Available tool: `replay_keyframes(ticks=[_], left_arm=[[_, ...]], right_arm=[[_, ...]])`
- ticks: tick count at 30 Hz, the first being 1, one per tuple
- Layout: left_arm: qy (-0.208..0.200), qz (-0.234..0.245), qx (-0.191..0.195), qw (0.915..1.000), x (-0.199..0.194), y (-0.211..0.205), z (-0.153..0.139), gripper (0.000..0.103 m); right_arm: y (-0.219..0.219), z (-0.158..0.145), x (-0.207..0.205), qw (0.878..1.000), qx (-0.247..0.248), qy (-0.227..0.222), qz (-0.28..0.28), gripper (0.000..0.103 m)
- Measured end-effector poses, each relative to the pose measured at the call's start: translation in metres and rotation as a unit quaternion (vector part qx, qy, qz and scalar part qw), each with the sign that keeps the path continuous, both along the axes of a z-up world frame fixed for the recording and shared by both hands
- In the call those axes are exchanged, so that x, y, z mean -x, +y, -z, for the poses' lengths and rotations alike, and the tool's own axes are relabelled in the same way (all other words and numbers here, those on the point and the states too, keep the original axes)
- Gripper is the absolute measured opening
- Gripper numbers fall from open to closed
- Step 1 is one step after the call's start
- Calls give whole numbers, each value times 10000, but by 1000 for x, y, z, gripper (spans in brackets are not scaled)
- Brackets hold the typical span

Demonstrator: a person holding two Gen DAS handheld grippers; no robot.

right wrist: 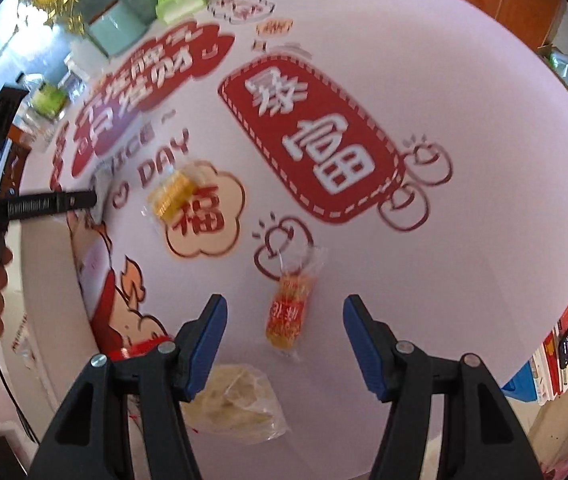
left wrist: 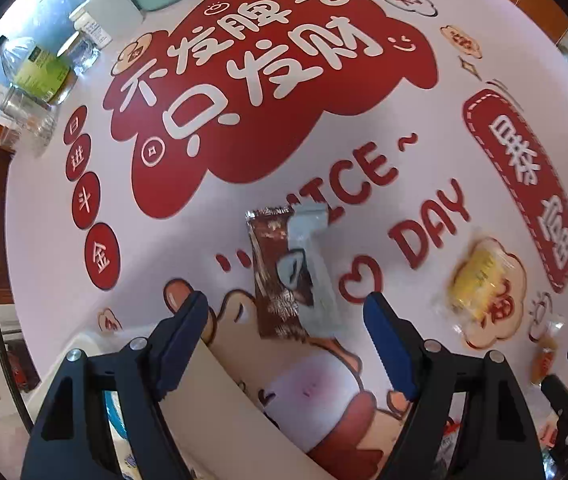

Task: Organize snacks
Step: 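Move both tools back over the remaining small wrapped snacks, then grasp the brown-and-white packet with the left tool while the right tool grasps the orange-labelled clear bag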

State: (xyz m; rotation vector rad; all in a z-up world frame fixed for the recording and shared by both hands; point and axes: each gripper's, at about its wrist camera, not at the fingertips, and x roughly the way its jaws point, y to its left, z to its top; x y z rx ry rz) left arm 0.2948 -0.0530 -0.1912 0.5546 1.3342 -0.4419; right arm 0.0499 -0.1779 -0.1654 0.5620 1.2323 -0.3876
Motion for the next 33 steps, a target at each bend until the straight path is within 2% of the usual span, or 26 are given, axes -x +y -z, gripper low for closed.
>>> replay_keyframes(ticks=[1,5,7,11,14,15,16,17,18,22,27,33], left_arm=[[66,-35,29,10000,-2,-1,2,79],[-106,-53,-190,9997,-8,-9,8,78],[66,-73,-159,9998,-12,-11,14,70],[183,-96,-283,9994,-20,-15,24,68],[247,-113,-192,9994,-25,-15,23,63],[298,-110,-146,9994,-25,-15,24,59],[372,-80,-67,9993,-26,-16,25,48],[458,-40,21,9989,-26,-16,25,42],[521,-3,69,9986,-29,-17,26,36],[352,100,-11,9993,-24,-23,25,33],[267,44,139,9995,-12,-24,19,31],[-29,273,613,9977,14,-20,-26,31]], right_arm=[[1,3,-1,10000,7,36,-27,61],[8,13,-5,9996,101,165,-203,56],[10,17,-7,9993,117,213,-290,49],[14,26,-9,9985,108,316,-433,41],[15,25,-10,9979,217,294,-533,36],[15,25,-10,9978,240,291,-541,31],[14,25,-10,9976,281,293,-562,25],[14,25,-11,9973,304,292,-597,22],[14,25,-11,9972,324,279,-619,22],[13,25,-13,9969,381,249,-647,22],[13,17,-11,9972,407,76,-630,21],[13,0,-10,9972,487,-118,-547,21]])
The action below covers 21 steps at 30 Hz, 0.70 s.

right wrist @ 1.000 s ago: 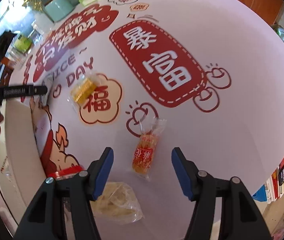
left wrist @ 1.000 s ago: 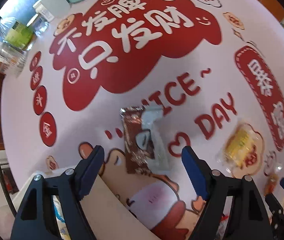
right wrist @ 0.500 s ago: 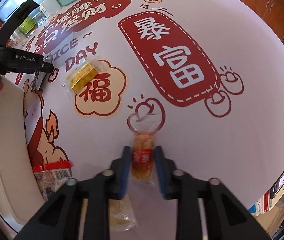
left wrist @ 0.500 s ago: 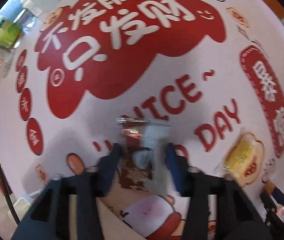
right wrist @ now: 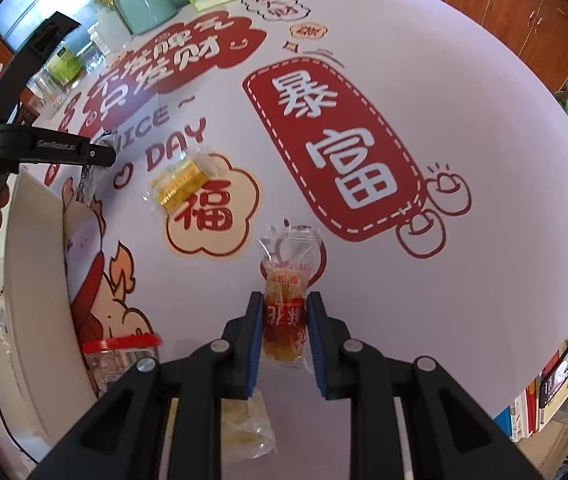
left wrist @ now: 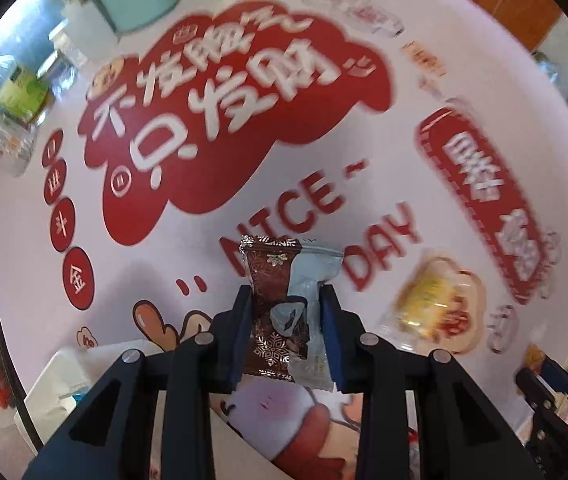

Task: Organize snacks
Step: 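Grasp the brown-and-white packet with the left tool while the right tool grasps the orange-labelled clear bag, then carry the brown-and-white packet and orange-labelled bag over the white tray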

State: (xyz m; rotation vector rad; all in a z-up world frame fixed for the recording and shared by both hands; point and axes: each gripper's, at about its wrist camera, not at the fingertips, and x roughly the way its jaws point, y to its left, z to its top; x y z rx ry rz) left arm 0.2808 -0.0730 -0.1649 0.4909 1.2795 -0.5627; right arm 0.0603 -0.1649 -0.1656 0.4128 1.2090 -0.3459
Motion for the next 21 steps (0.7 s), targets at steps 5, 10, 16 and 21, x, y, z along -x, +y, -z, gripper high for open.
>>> replay_keyframes(ticks=[5,10,16,21], left_arm=[[-334,333,502,9976,36,5,-55,30],[-683,441,1018,9915,68,35,-113,30],[-1086,121,1427,9837,99,100,-157,30],[-1425,-444,1459,9780,115,159,-168,30]], right_arm=[[4,-25,2,9996,101,-271,13,21],[18,-57,5,9977,227,-622,-109,21],[49,-100,10,9928,327,-1086,-384,21],[85,-135,12,9857,391,-1474,-718,21]])
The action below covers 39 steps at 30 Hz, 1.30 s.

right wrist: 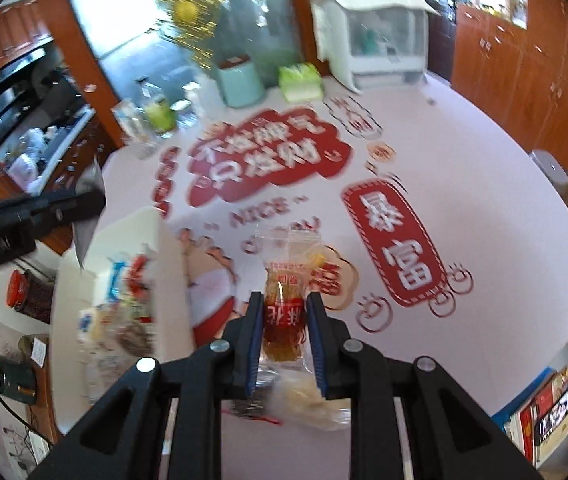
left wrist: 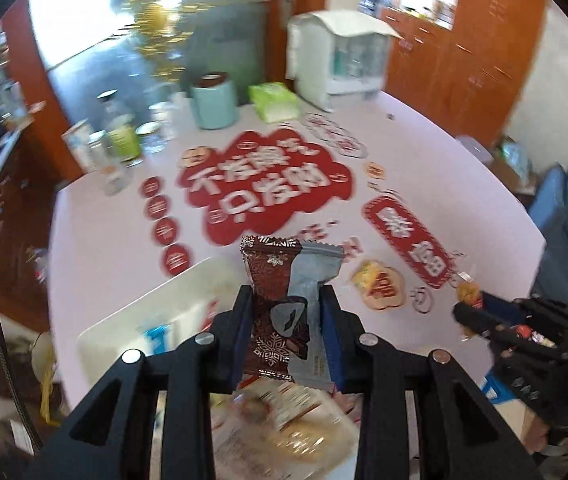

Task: Organize snacks
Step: 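Carry the brown-and-white packet and orange-labelled bag over the white tray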

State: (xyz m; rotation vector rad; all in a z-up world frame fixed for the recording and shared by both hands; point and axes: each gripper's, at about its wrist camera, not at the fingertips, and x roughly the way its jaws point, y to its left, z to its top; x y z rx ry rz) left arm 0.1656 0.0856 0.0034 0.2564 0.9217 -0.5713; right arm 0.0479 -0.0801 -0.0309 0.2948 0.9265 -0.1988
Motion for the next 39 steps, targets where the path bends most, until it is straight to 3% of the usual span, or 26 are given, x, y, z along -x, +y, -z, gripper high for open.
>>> replay_keyframes(ticks=[7,15,27,39], left_arm=[[-92,-885,-33,9960,15,67,16,30],[35,-1510,-273,9881,23,118,52,30],[241,-1583,-268,9867,22,132,73,31],[306,-1593,-305,9863,20,132,79,31]], right_arm=[[59,-24,-8,9978,15,-360,-548,22],[129,-17,-19,9917,287,-257,-1229,22],[167,-4,-28,9873,333,-35,-1554,22],[174,0,-30,9865,373,72,-1595,22]])
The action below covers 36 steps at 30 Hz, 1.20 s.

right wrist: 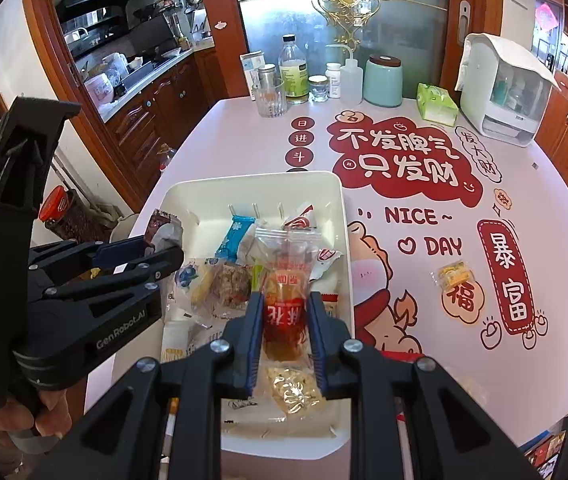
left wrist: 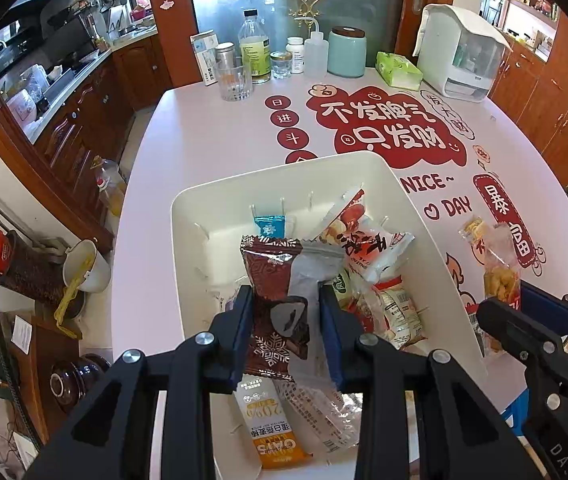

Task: Organize snacks
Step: 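Carry the brown-and-white packet and orange-labelled bag over the white tray, then drop both snacks into the white tray by opening both tools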

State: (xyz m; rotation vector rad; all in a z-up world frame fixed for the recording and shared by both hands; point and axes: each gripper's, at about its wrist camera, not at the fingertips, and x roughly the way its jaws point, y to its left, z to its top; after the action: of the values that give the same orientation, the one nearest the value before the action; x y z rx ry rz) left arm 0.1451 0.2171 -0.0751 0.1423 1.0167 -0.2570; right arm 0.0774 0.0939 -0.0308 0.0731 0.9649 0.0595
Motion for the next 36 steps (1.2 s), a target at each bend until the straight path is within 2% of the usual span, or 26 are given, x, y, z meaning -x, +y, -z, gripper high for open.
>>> replay_keyframes(ticks=[8,9,10,11,12,13,16,36], left_arm=[[59,-130,-96,9999,2,4,1,32],[64,-156,-98,9998,2,5,2,37],[92,-169,-108,9998,2,5,2,56],[121,-199,-119,9997,3,5,3,68],[114,-271,-115,9995,4,7,3,84],[53,-329,-89,9994,5,9,2,85],[-18,-312,-170,9994,9,7,1,85],[24,-173,-213,9996,24,3,1,85]], right_arm=[[3,3,0,9999,50,88,-92,22],[3,2,0,9999,48,87,-96,23],[3,3,0,9999,44,89,-95,23],[3,3,0,9999,42,96,-93,23],[3,3,0,9999,43,101,-84,27],[3,3,0,9999,40,109,-71,33],[2,2,3,10000,16,80,-42,40],[-6,-3,18,9999,-49,-39,79,41]])
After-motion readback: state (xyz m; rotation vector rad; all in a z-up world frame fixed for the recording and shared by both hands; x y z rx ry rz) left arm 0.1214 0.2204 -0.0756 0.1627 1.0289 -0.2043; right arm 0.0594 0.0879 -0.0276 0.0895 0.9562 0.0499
